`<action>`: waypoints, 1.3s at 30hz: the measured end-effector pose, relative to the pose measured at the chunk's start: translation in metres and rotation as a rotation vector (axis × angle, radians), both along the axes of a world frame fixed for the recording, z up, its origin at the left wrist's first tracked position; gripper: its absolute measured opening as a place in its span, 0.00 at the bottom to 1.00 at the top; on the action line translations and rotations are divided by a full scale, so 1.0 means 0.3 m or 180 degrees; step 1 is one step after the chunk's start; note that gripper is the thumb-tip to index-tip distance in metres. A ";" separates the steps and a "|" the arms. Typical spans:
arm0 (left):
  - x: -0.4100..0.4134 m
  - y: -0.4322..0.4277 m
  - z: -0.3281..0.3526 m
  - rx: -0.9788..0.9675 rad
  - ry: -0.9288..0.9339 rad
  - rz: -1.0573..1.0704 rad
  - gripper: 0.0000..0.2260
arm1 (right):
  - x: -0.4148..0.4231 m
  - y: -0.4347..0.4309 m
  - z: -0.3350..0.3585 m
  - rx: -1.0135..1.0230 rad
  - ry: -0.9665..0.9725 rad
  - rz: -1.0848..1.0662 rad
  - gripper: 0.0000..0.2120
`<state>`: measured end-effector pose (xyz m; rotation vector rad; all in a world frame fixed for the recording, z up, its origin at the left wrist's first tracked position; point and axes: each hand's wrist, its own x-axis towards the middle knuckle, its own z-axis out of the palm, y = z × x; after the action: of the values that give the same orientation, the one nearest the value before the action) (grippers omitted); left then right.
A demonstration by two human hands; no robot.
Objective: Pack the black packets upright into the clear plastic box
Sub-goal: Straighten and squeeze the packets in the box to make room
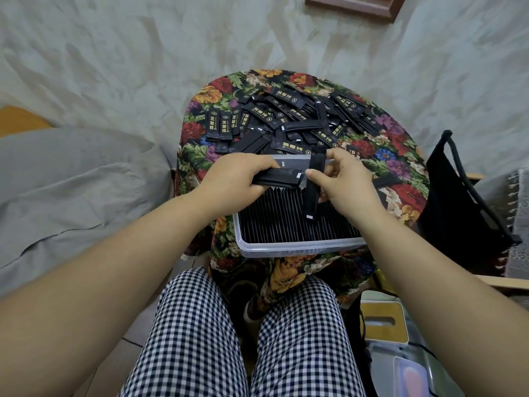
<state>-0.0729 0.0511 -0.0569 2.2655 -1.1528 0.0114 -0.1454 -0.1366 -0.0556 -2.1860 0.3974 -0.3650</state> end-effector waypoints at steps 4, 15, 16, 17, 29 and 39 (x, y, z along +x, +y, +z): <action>0.000 -0.001 0.000 -0.0012 -0.0010 0.0009 0.13 | 0.005 -0.001 -0.021 -0.0016 0.0164 -0.0026 0.09; 0.001 0.000 0.000 0.0003 -0.0028 0.0016 0.13 | -0.036 0.039 0.005 -0.0294 0.1194 0.0468 0.30; 0.001 0.000 0.000 -0.0004 -0.0033 0.0014 0.13 | -0.043 0.040 0.010 -0.0214 0.1277 0.0507 0.29; 0.002 0.001 0.000 -0.0009 -0.0043 0.0013 0.13 | -0.048 0.039 0.013 -0.0113 0.1349 0.0532 0.27; 0.007 -0.001 -0.006 0.0009 -0.0082 -0.0003 0.12 | -0.038 0.017 0.019 -0.0285 0.1909 0.0605 0.13; 0.001 -0.002 0.005 0.0043 -0.0036 0.0017 0.13 | -0.029 0.002 0.016 -0.0793 0.1673 0.0565 0.11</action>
<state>-0.0727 0.0505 -0.0555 2.2831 -1.1559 0.0188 -0.1540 -0.1359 -0.0508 -2.5288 0.4540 0.2832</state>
